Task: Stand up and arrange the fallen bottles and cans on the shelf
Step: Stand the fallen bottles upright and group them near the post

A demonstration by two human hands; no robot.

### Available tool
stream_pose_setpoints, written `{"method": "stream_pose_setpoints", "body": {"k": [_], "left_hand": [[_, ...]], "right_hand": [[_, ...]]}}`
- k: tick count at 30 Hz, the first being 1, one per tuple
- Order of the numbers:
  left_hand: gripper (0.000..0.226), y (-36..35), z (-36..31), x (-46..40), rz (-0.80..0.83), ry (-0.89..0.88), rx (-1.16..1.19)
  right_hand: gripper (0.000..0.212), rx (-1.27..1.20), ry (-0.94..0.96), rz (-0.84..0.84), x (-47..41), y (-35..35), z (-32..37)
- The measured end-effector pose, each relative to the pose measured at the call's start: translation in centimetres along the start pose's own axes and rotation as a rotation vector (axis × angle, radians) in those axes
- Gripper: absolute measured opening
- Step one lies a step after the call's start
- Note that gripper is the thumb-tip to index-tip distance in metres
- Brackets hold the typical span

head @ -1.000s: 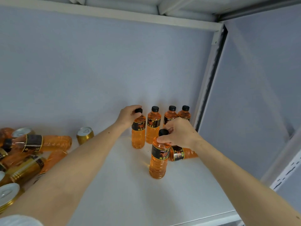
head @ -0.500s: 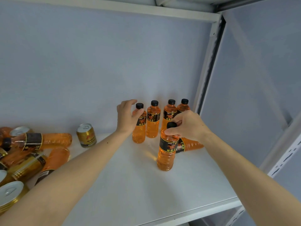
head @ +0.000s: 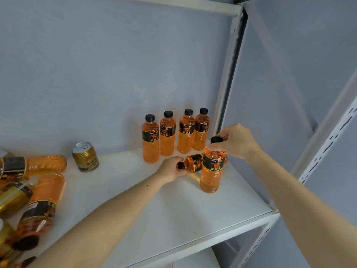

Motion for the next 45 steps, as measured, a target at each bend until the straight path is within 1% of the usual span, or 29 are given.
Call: {"method": "stream_pose_setpoints", "body": {"k": [3,7,11,14,19,24,27,32,37,45], "left_hand": [[0.028,-0.2,-0.1,-0.4,-0.078,-0.001,-0.029],[0.021,0.6,-0.4,-0.2,-0.116,-0.045,0.037],[0.024,3.5,-1.9,0.1,-0.184,-0.109,0.001],[0.031,6.5,-3.7,0.3,-0.226,-0.154,-0.070],[0.036,10.0,-7.6,-0.7,-0.181,-0.212,-0.230],[0.036,10.6,-10.5,-3.0,-0.166,-0.213,-0.310],[0.036,10.4,-11.1,-3.9,-0.163,-0.212,-0.310],[0.035,10.5,-10.9,-4.8,-0.203,-0.202,-0.291],[0.035,10.5,-10.6,-4.9,-0.239,-0.199,-0.227],[0.039,9.3,-10.5,-4.9,-0.333,-0.176,-0.225]], "right_hand": [[0.027,0.001,0.006,-0.002,-0.4,0.4,-0.7],[0.027,0.000,-0.001,-0.004,-1.0,0.8,-1.5],[0.028,0.016,-0.021,-0.005,-1.9,1.5,-2.1],[0.031,0.025,-0.036,-0.013,-2.8,2.1,-2.4],[0.032,0.019,-0.055,-0.035,-4.7,2.9,-2.7],[0.031,0.018,-0.050,-0.067,-7.2,3.0,-2.7],[0.030,0.026,-0.047,-0.068,-8.6,2.8,-2.5],[0.028,0.008,-0.037,-0.029,-10.5,2.5,-2.2],[0.034,0.030,-0.046,-0.003,-11.5,1.7,-2.5],[0.034,0.006,-0.036,-0.007,-12.6,1.0,-2.7]]}}
Point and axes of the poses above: each hand's wrist, its own x-axis away from the middle knuckle, its own y-axis out of the back of the hand, z = x × y, the point moved 4 cm from there along -x, towards the middle knuckle, and after that the axes turned 12 degrees about z, right-handed, at the moved point
